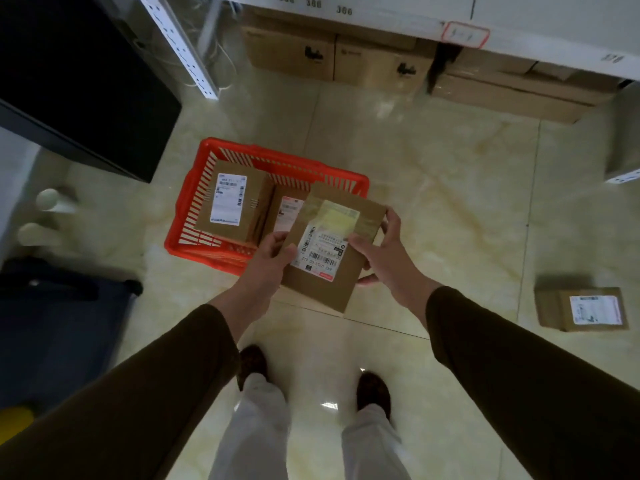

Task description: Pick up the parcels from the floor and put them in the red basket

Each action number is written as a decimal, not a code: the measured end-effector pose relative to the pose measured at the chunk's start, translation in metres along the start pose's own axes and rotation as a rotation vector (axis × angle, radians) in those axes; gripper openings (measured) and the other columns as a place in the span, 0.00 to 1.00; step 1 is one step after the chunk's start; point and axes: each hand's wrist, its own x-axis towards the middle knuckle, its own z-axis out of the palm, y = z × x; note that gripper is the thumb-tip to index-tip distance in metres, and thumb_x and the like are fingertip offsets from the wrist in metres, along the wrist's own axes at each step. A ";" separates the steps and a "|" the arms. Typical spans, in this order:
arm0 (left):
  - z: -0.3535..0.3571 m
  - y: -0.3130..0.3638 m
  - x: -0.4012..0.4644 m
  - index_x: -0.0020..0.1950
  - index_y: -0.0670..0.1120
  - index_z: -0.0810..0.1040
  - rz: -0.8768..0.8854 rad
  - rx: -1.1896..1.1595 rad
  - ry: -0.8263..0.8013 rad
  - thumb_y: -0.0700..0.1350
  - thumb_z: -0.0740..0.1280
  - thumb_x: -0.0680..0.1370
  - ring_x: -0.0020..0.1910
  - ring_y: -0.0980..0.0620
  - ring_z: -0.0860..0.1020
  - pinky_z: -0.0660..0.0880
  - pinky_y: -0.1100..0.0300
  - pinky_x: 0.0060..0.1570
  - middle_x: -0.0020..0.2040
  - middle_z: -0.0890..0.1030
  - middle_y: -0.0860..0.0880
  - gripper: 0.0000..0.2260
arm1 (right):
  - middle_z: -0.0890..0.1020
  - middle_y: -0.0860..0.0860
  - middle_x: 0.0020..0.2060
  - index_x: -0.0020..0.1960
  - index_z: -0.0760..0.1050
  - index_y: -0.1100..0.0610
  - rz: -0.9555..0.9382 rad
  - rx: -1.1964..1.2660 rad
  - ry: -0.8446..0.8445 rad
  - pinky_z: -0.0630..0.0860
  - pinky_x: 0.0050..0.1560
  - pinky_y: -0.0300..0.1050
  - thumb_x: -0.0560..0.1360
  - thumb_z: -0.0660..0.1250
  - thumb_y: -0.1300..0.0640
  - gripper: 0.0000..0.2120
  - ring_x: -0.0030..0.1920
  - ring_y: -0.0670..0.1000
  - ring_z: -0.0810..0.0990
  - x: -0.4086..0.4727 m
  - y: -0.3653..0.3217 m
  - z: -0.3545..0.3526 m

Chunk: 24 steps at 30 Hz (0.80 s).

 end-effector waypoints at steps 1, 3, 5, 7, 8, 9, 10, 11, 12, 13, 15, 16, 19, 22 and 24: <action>-0.012 0.002 0.007 0.67 0.49 0.73 -0.012 0.003 -0.011 0.41 0.62 0.83 0.52 0.51 0.80 0.73 0.60 0.41 0.58 0.82 0.50 0.12 | 0.72 0.33 0.53 0.79 0.49 0.42 0.002 0.005 0.009 0.83 0.49 0.70 0.79 0.71 0.59 0.40 0.58 0.59 0.82 0.005 -0.001 0.012; -0.035 0.005 0.022 0.69 0.52 0.73 -0.069 0.002 -0.032 0.43 0.62 0.83 0.55 0.49 0.79 0.73 0.55 0.45 0.59 0.82 0.51 0.14 | 0.72 0.34 0.55 0.78 0.49 0.42 0.025 0.030 0.024 0.81 0.49 0.72 0.79 0.71 0.60 0.39 0.60 0.61 0.81 0.015 -0.003 0.035; -0.055 0.010 0.035 0.70 0.56 0.72 -0.123 0.032 -0.051 0.44 0.64 0.83 0.59 0.48 0.78 0.75 0.47 0.56 0.60 0.82 0.52 0.16 | 0.73 0.39 0.61 0.78 0.49 0.41 0.045 0.064 0.037 0.81 0.47 0.73 0.79 0.71 0.60 0.40 0.60 0.62 0.82 0.025 -0.002 0.056; -0.070 0.015 0.050 0.70 0.59 0.72 -0.162 0.094 -0.081 0.46 0.65 0.82 0.61 0.46 0.78 0.74 0.39 0.62 0.62 0.81 0.52 0.18 | 0.74 0.47 0.67 0.78 0.49 0.40 0.062 0.109 0.070 0.82 0.45 0.71 0.79 0.71 0.59 0.39 0.59 0.62 0.83 0.035 0.002 0.068; -0.075 0.017 0.057 0.70 0.60 0.72 -0.174 0.123 -0.092 0.46 0.66 0.81 0.62 0.46 0.77 0.74 0.38 0.62 0.62 0.81 0.52 0.18 | 0.73 0.49 0.68 0.78 0.50 0.41 0.070 0.128 0.085 0.83 0.44 0.69 0.79 0.70 0.59 0.39 0.59 0.61 0.83 0.040 0.005 0.073; -0.078 0.019 0.064 0.70 0.61 0.72 -0.186 0.146 -0.102 0.46 0.66 0.81 0.62 0.47 0.77 0.74 0.38 0.62 0.62 0.80 0.52 0.18 | 0.73 0.50 0.68 0.77 0.50 0.41 0.078 0.145 0.100 0.84 0.43 0.66 0.80 0.70 0.60 0.38 0.58 0.61 0.82 0.046 0.009 0.076; -0.079 0.020 0.071 0.70 0.61 0.72 -0.193 0.153 -0.115 0.46 0.66 0.82 0.61 0.48 0.77 0.74 0.40 0.61 0.63 0.80 0.52 0.18 | 0.73 0.50 0.68 0.77 0.50 0.41 0.086 0.160 0.116 0.85 0.40 0.63 0.80 0.70 0.60 0.37 0.59 0.61 0.82 0.052 0.012 0.079; -0.079 0.020 0.079 0.70 0.61 0.72 -0.199 0.155 -0.130 0.46 0.65 0.82 0.61 0.48 0.77 0.76 0.43 0.59 0.62 0.80 0.52 0.18 | 0.73 0.51 0.67 0.77 0.50 0.42 0.093 0.172 0.132 0.86 0.38 0.60 0.80 0.69 0.60 0.37 0.59 0.61 0.82 0.058 0.016 0.081; -0.078 0.021 0.086 0.70 0.60 0.72 -0.199 0.161 -0.146 0.46 0.65 0.82 0.60 0.49 0.77 0.77 0.46 0.56 0.62 0.80 0.52 0.17 | 0.73 0.51 0.67 0.76 0.51 0.42 0.099 0.182 0.150 0.86 0.36 0.57 0.80 0.69 0.60 0.36 0.59 0.61 0.82 0.064 0.020 0.081; -0.076 0.020 0.092 0.70 0.60 0.72 -0.194 0.182 -0.154 0.46 0.64 0.82 0.58 0.50 0.78 0.77 0.51 0.51 0.61 0.80 0.53 0.17 | 0.74 0.51 0.66 0.76 0.51 0.43 0.104 0.194 0.165 0.86 0.35 0.54 0.80 0.69 0.60 0.35 0.58 0.61 0.83 0.070 0.025 0.081; -0.072 0.017 0.107 0.67 0.58 0.72 -0.157 0.248 -0.135 0.46 0.65 0.82 0.55 0.52 0.78 0.77 0.54 0.46 0.59 0.80 0.52 0.14 | 0.75 0.50 0.63 0.75 0.52 0.46 0.113 0.221 0.185 0.85 0.35 0.51 0.79 0.71 0.59 0.35 0.54 0.58 0.85 0.081 0.033 0.080; -0.071 0.015 0.115 0.66 0.55 0.72 -0.137 0.279 -0.115 0.46 0.66 0.82 0.54 0.52 0.78 0.77 0.53 0.47 0.59 0.80 0.51 0.13 | 0.76 0.50 0.62 0.74 0.53 0.47 0.119 0.233 0.195 0.85 0.36 0.51 0.79 0.72 0.59 0.35 0.52 0.58 0.85 0.085 0.036 0.079; -0.070 0.013 0.135 0.61 0.50 0.72 -0.129 0.317 -0.058 0.47 0.69 0.79 0.53 0.51 0.79 0.77 0.54 0.50 0.57 0.80 0.49 0.12 | 0.77 0.52 0.60 0.70 0.56 0.49 0.120 0.213 0.250 0.85 0.39 0.52 0.77 0.74 0.56 0.33 0.50 0.58 0.87 0.099 0.049 0.077; -0.073 0.015 0.148 0.59 0.48 0.73 -0.123 0.325 -0.058 0.48 0.70 0.79 0.51 0.50 0.81 0.79 0.53 0.52 0.54 0.81 0.48 0.12 | 0.77 0.55 0.62 0.68 0.58 0.48 0.117 0.185 0.306 0.86 0.43 0.56 0.73 0.77 0.51 0.34 0.49 0.59 0.88 0.108 0.056 0.081; -0.076 0.019 0.155 0.60 0.49 0.74 -0.113 0.313 -0.069 0.48 0.70 0.79 0.51 0.49 0.82 0.80 0.51 0.52 0.54 0.83 0.47 0.11 | 0.74 0.56 0.64 0.67 0.59 0.45 0.115 0.176 0.331 0.86 0.42 0.58 0.68 0.79 0.47 0.37 0.52 0.61 0.87 0.111 0.058 0.086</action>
